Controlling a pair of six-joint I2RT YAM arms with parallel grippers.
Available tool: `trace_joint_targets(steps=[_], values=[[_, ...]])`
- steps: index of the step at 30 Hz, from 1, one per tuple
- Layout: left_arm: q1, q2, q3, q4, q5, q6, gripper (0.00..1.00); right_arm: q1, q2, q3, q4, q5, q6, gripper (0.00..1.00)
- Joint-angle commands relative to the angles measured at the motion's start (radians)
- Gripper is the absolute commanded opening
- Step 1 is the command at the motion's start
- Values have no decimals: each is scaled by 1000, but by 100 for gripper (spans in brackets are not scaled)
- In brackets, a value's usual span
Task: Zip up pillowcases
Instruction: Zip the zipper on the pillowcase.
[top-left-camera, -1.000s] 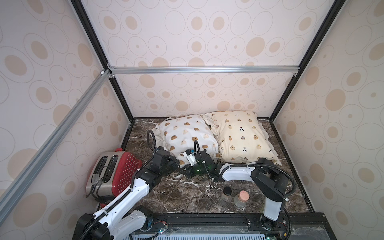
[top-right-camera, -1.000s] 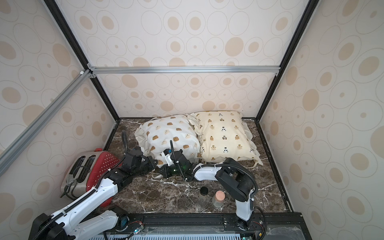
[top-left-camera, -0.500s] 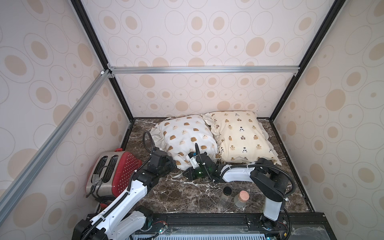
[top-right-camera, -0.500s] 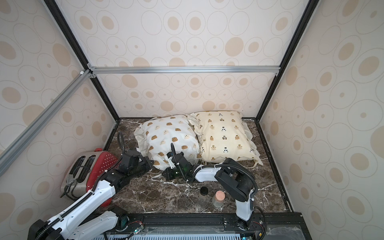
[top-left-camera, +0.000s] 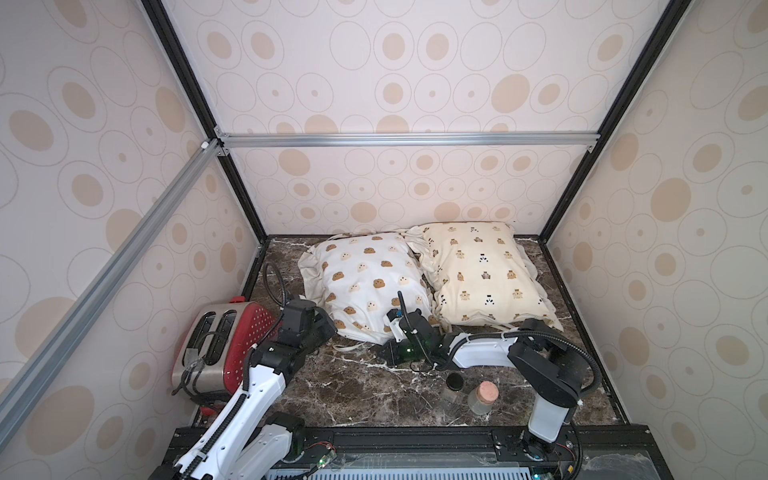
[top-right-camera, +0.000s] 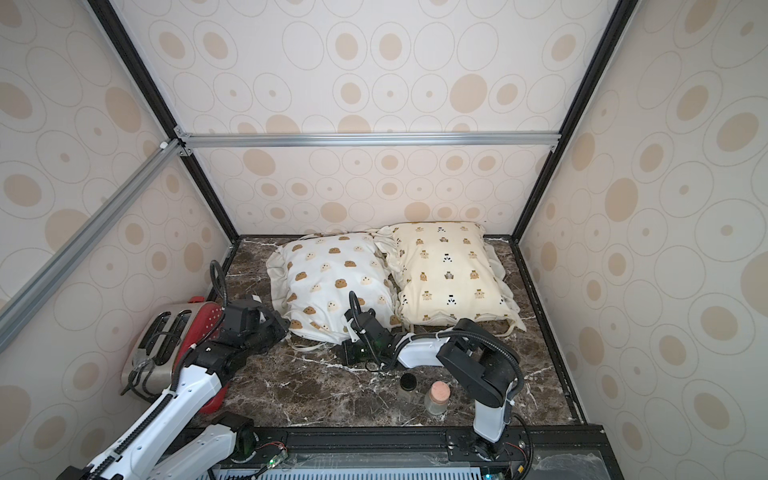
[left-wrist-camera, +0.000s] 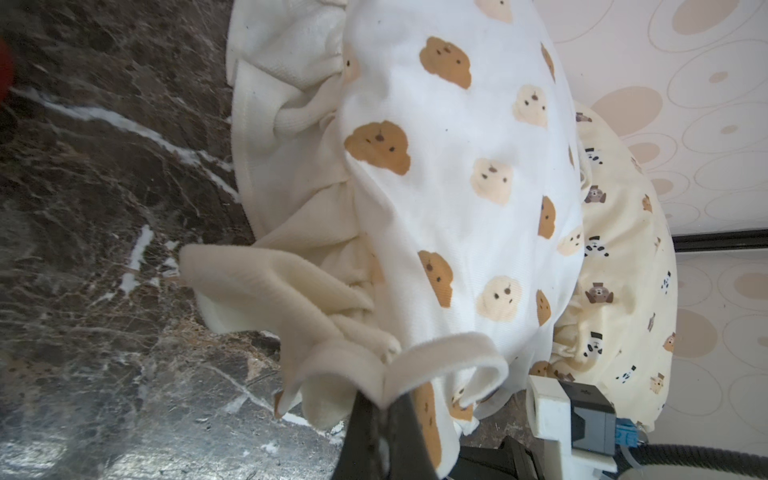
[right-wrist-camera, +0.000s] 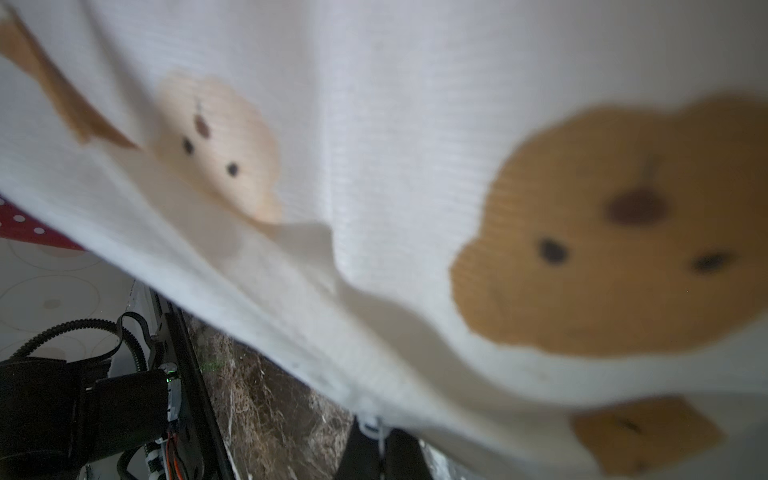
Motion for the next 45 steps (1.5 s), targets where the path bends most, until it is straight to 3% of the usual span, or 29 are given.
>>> trace_joint_targets(steps=[1,4,8,14,19,23,29,33,36,41,45], values=[[11,19,8,57,64,15,0,-1,-19,-2,-21,6,11,0],[-4,57,-16,111,158,15,0,3,-14,10,-20,4,9,0],[-79,66,2,25,86,47,0,5,-15,22,-39,7,-3,0],[-112,57,1,-6,-20,21,28,6,-11,17,-12,-6,-16,0],[-112,149,76,-37,-28,91,53,6,-12,23,-18,2,-20,0],[-114,192,137,-129,-94,140,60,6,-16,16,-11,8,-24,0],[-121,90,153,-266,-213,138,70,6,-12,21,-21,7,-27,0],[-151,9,154,-268,-185,60,70,5,-3,28,-31,5,-34,0],[-252,-43,85,-107,-165,-46,73,4,-1,29,-33,7,-33,0],[-403,33,68,5,-214,-181,78,4,0,28,-33,8,-28,0],[-417,75,-14,161,-224,-280,80,5,-1,18,-18,7,-24,0]])
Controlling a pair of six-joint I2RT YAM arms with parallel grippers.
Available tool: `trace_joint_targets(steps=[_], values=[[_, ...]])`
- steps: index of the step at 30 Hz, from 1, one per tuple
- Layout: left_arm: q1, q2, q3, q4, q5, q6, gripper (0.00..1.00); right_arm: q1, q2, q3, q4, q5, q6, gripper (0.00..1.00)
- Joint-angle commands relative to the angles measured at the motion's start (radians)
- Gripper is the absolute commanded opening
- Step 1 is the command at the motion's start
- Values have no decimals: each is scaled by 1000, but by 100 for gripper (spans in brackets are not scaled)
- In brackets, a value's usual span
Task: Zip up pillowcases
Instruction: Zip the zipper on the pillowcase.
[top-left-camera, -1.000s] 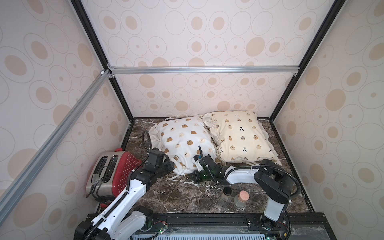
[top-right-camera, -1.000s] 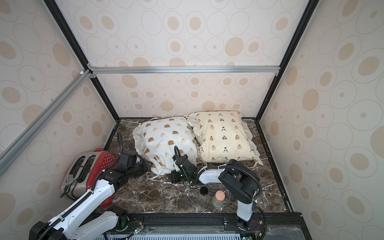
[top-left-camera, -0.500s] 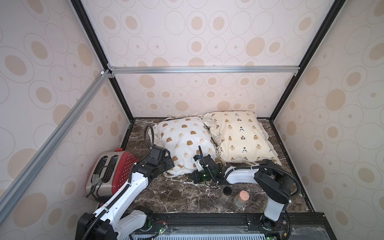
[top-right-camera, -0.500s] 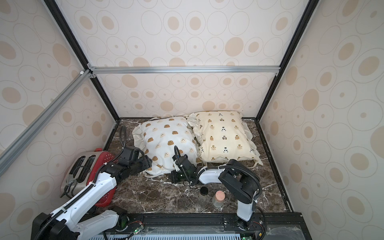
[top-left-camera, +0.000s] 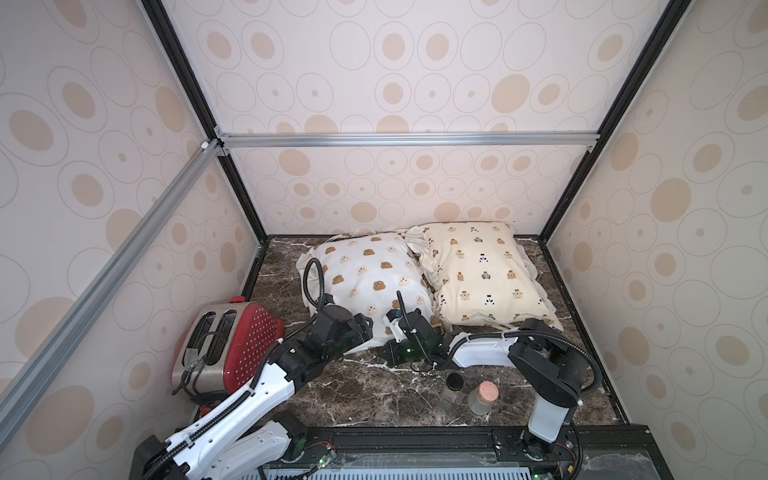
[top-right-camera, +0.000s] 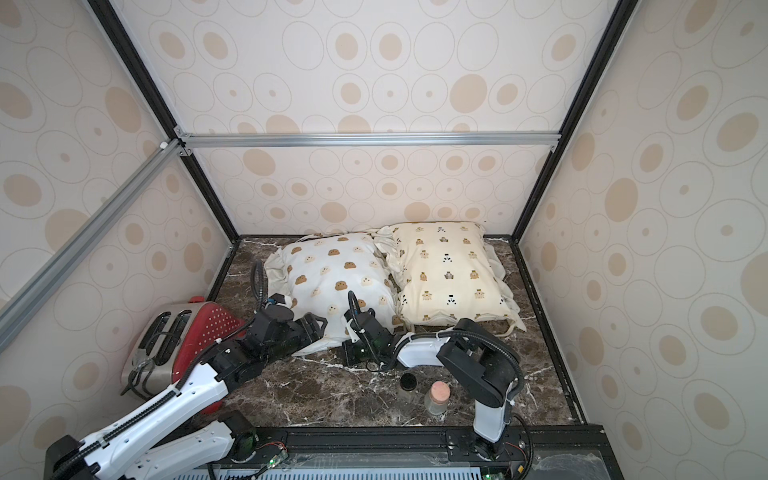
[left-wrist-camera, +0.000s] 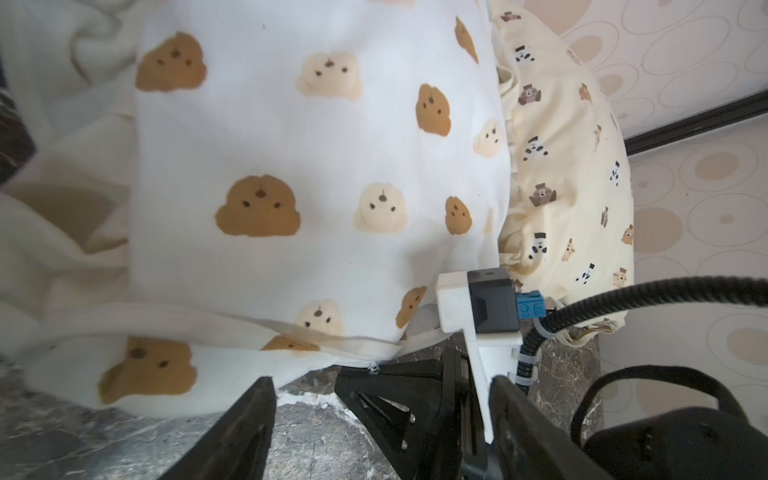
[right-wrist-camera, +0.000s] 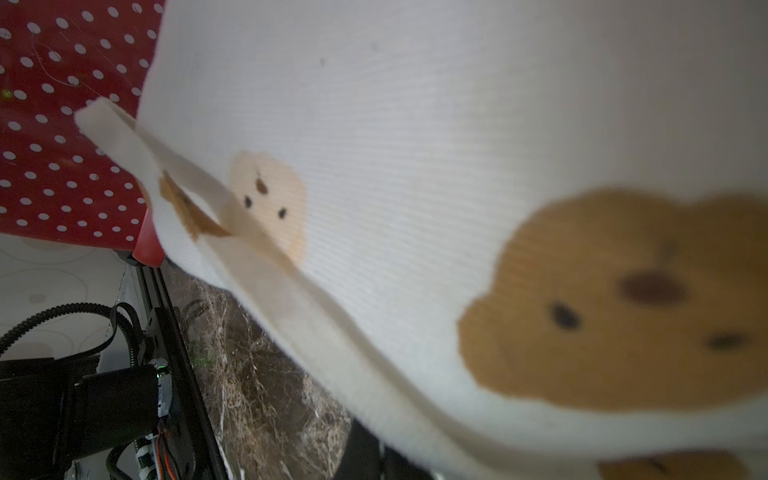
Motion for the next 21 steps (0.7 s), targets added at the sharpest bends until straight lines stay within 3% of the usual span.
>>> trace_joint_targets(steps=[1,7,15,21], values=[[-8,19,-50,114,-60,-129,80,4,-2,9,7,6,-2,0],[8,-10,-104,55,-175,-185,78,4,-19,0,24,2,-23,0],[113,21,-180,150,-140,-250,70,5,-16,8,34,-13,-35,0],[119,34,-185,247,-172,-267,66,5,-15,4,33,-14,-35,0]])
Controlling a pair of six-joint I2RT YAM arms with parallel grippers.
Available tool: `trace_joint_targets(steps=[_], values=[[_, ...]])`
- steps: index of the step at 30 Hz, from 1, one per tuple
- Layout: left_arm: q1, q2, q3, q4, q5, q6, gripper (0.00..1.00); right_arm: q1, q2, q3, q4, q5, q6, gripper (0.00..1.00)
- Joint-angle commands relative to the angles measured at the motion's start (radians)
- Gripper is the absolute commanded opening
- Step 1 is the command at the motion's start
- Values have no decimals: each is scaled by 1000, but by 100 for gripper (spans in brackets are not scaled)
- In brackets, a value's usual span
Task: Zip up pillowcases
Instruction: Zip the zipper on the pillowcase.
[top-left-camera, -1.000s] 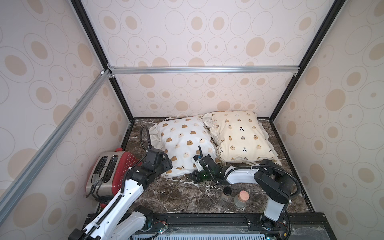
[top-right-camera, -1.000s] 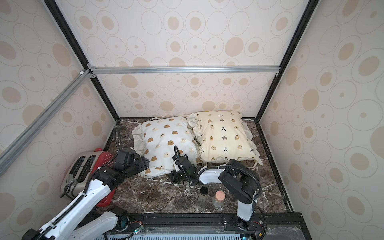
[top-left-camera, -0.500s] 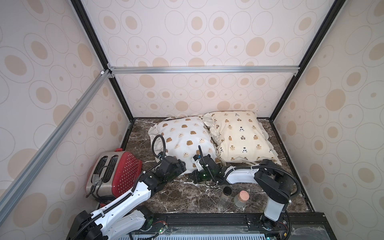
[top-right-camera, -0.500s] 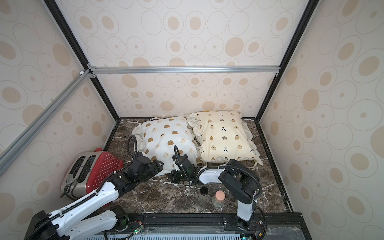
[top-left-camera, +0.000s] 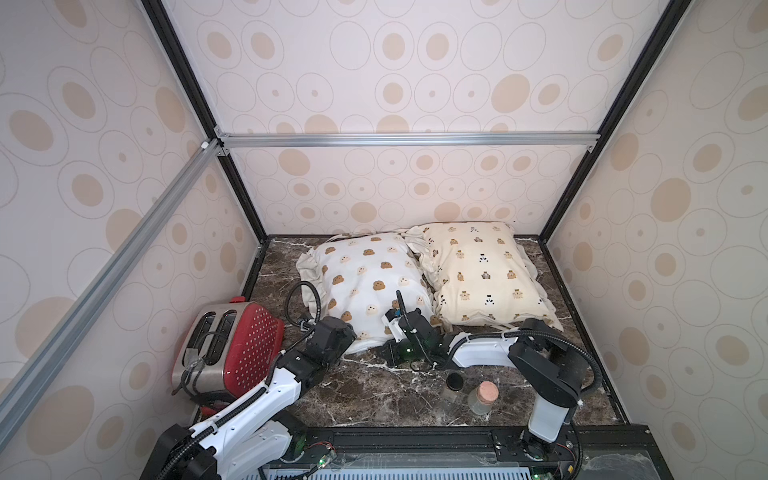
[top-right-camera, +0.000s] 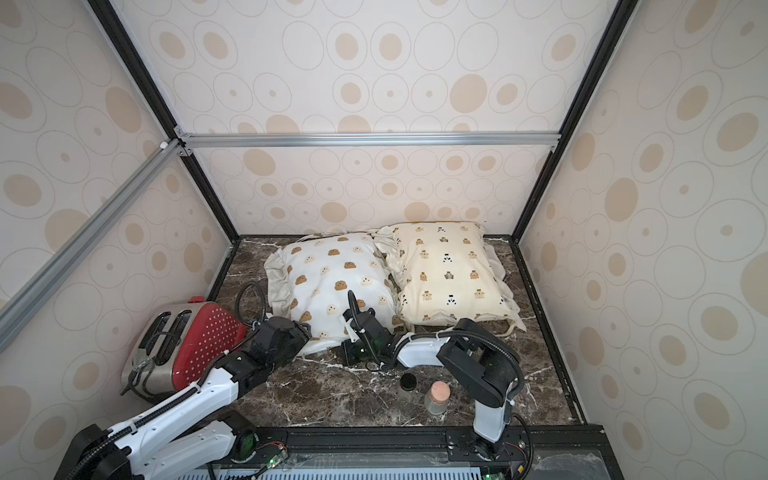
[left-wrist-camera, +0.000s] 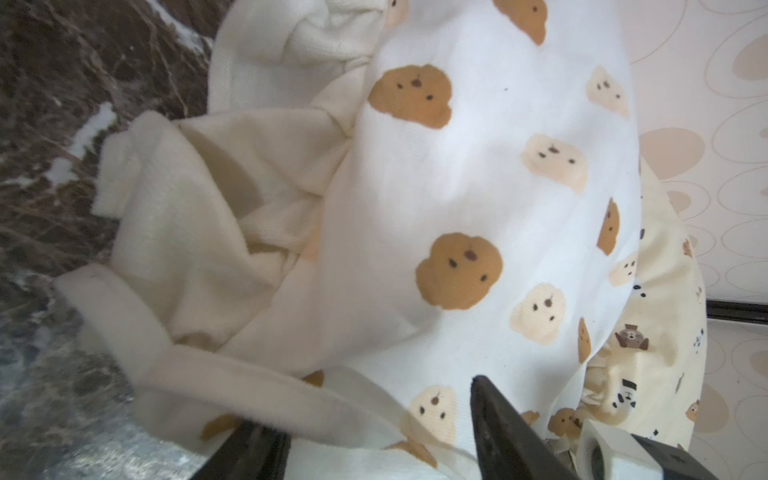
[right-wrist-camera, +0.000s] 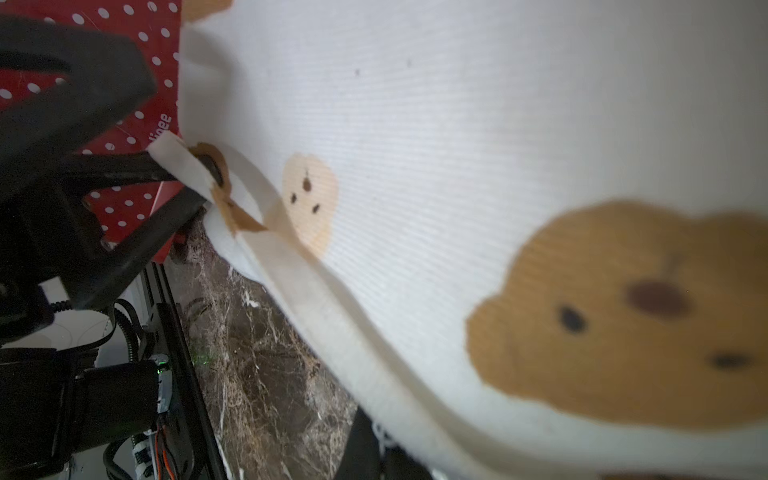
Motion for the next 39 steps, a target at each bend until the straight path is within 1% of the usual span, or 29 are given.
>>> trace_joint_targets(steps=[1,3,5,7,10,12,14,15,17,19,20,22,24,26,28,31,34,35,37,39], values=[[11,24,7,77,-31,-55,67,5,-15,3,14,-8,-10,0],[25,54,-10,133,0,-111,67,4,-20,4,2,-9,-15,0],[26,74,-38,226,-10,-159,66,3,-26,1,-11,-7,-20,0],[28,89,-44,306,-35,-163,65,3,-30,4,-30,-7,-30,0],[41,70,-22,316,-109,-140,64,3,-42,0,-41,2,-37,0],[72,34,-32,346,-142,-143,64,3,-43,-3,-39,6,-32,0],[135,-11,-43,364,-142,-147,64,4,-34,-4,-35,7,-31,0],[179,-31,-40,346,-129,-150,64,4,-31,-4,-35,9,-31,0],[306,-71,-31,278,-69,-159,64,4,-24,-4,-29,6,-28,0],[422,-105,-35,255,-12,-149,64,3,-21,-4,-25,5,-27,0],[463,-120,-30,232,11,-135,64,3,-21,-2,-22,7,-27,0],[507,-133,17,125,30,-82,67,3,-21,5,-26,6,-30,0],[509,-119,83,-7,28,-22,69,3,-21,10,-31,8,-33,0],[515,-92,113,-48,46,21,72,4,-23,12,-31,10,-37,0],[518,-61,149,-69,81,73,73,3,-23,14,-30,10,-37,0],[515,-18,218,-177,107,173,77,4,-20,20,-38,15,-30,0],[446,8,251,-287,10,258,80,3,-17,35,-41,5,-22,0],[429,16,261,-314,18,274,81,4,-20,34,-38,3,-23,0],[399,24,279,-367,73,285,82,3,-30,32,-41,9,-30,0],[362,-9,251,-386,96,264,82,3,-35,35,-57,15,-42,0]])
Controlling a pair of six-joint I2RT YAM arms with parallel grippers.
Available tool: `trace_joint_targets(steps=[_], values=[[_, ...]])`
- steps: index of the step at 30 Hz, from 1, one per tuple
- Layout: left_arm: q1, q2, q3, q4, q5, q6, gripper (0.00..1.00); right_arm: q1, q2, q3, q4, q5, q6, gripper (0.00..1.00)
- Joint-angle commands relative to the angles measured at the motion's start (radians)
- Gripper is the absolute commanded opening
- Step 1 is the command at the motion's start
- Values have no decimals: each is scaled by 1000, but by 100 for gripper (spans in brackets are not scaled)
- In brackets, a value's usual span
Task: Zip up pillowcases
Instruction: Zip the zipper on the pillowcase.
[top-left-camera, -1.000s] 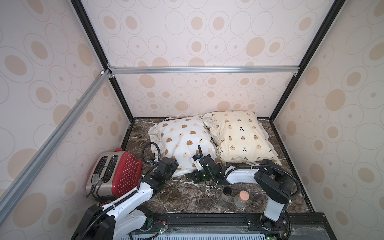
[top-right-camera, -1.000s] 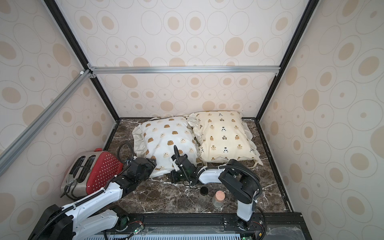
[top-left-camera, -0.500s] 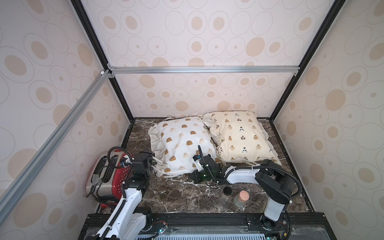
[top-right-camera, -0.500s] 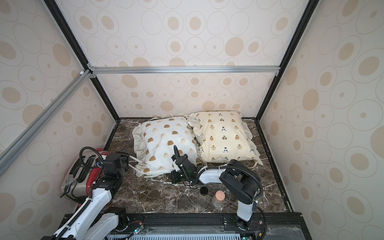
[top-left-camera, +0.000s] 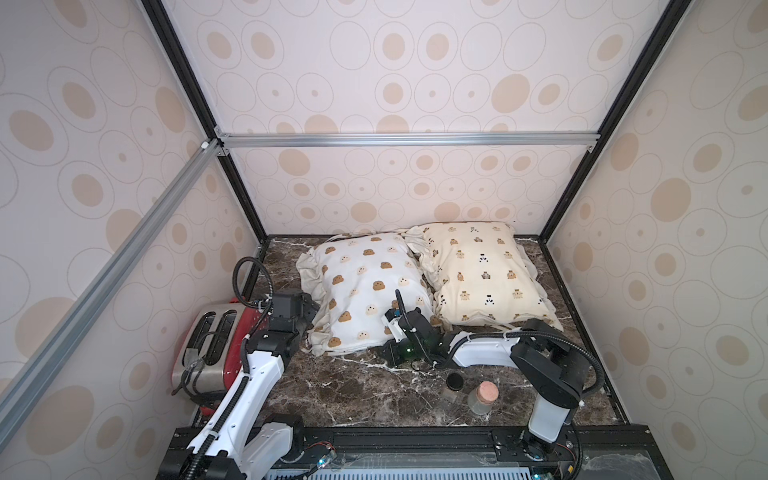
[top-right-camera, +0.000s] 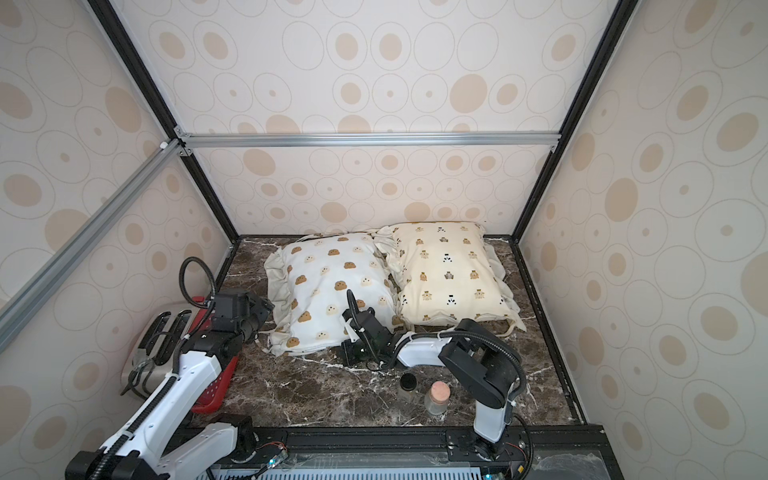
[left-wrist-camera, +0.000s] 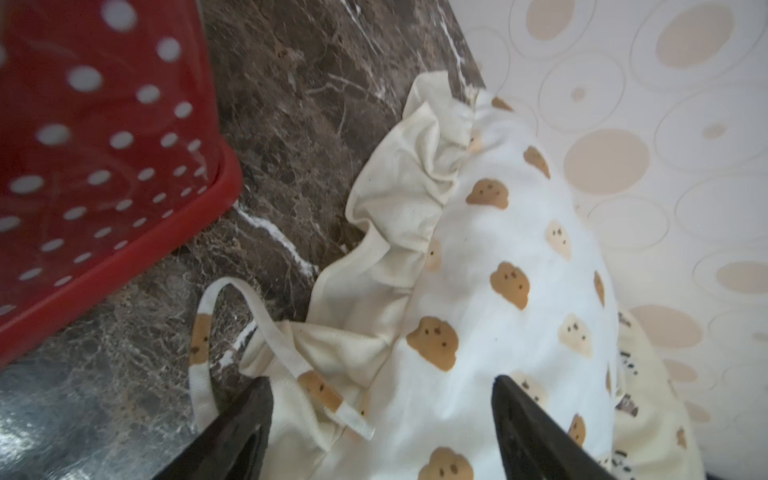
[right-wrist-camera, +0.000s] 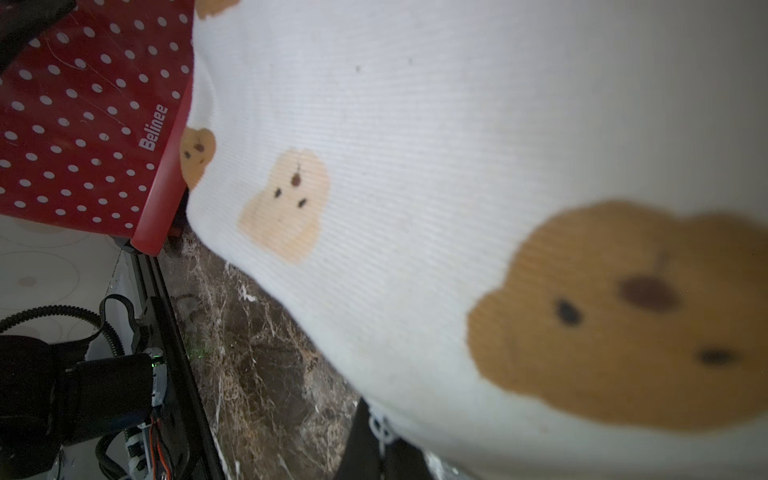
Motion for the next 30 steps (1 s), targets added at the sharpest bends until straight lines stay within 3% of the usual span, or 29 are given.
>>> trace_joint_targets(steps=[1,6,11,19,30], values=[[-52,-52,-10,-135,26,36,81,3,-27,27,-29,9,-22,0],[-78,-177,-51,-265,56,23,68,3,-21,43,-55,-10,-45,0],[-178,-249,-115,-272,56,-50,64,3,-4,69,-72,-24,-42,0],[-394,-131,-168,-110,-2,-175,65,3,2,47,-68,-15,-31,0],[-396,108,-174,140,-84,-222,66,3,-5,34,-75,3,-19,0]])
